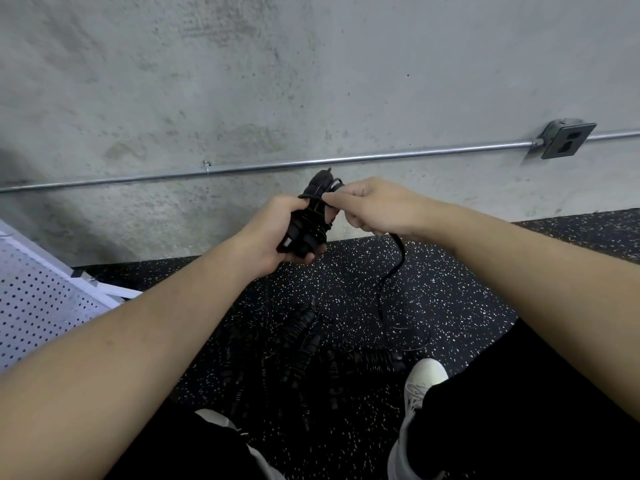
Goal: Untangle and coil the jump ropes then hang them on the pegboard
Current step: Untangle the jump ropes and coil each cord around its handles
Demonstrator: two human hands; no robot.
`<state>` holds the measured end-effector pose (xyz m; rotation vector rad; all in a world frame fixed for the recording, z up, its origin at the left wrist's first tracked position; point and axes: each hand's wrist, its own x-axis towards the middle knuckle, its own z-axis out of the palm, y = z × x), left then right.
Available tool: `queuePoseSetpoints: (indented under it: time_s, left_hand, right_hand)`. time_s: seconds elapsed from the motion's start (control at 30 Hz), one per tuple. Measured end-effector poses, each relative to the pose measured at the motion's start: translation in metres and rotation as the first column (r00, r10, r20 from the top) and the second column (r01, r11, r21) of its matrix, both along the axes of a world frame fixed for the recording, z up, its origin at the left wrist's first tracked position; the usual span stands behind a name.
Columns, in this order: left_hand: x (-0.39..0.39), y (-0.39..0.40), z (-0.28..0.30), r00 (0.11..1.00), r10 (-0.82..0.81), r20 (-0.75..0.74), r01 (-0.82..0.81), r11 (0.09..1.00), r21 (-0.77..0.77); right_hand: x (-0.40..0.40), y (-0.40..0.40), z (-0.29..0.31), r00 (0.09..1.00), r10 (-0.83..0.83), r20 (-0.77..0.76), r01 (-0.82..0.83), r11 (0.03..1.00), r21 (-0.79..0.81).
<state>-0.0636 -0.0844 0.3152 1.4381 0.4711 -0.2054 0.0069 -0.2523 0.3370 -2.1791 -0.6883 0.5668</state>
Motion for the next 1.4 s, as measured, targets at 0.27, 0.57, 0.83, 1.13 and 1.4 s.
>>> queuePoseSetpoints:
  time_s: [0.27,0.57,0.83,1.13,1.4]
  left_hand:
    - [-0.001,0.005,0.005,0.999,-0.031,0.032,0.036,0.983,-0.178]
    - [0.002,0.009,0.013,0.998,-0.033,0.058,0.039,0.994,-0.105]
    - [-0.001,0.018,0.019,0.988,-0.058,0.140,0.094,0.959,-0.267]
    - [-0.004,0.027,0.023,0.970,-0.159,0.186,0.211,0.929,-0.304]
    - [-0.011,0.029,0.023,0.863,-0.497,0.088,0.503,0.861,-0.070]
  right_hand:
    - [-0.003,-0.005,0.005,0.993,0.071,-0.091,-0.069,0.997,0.030]
    - [-0.003,-0.015,0.004,0.990,0.095,-0.107,-0.089,0.994,0.058]
    - [0.007,-0.028,0.000,0.933,0.207,-0.294,-0.126,0.954,0.272]
    - [0.013,-0.039,0.000,0.915,0.251,-0.315,-0.175,0.952,0.250]
    - [0.013,-0.036,0.001,0.973,0.160,-0.166,-0.171,0.984,-0.053]
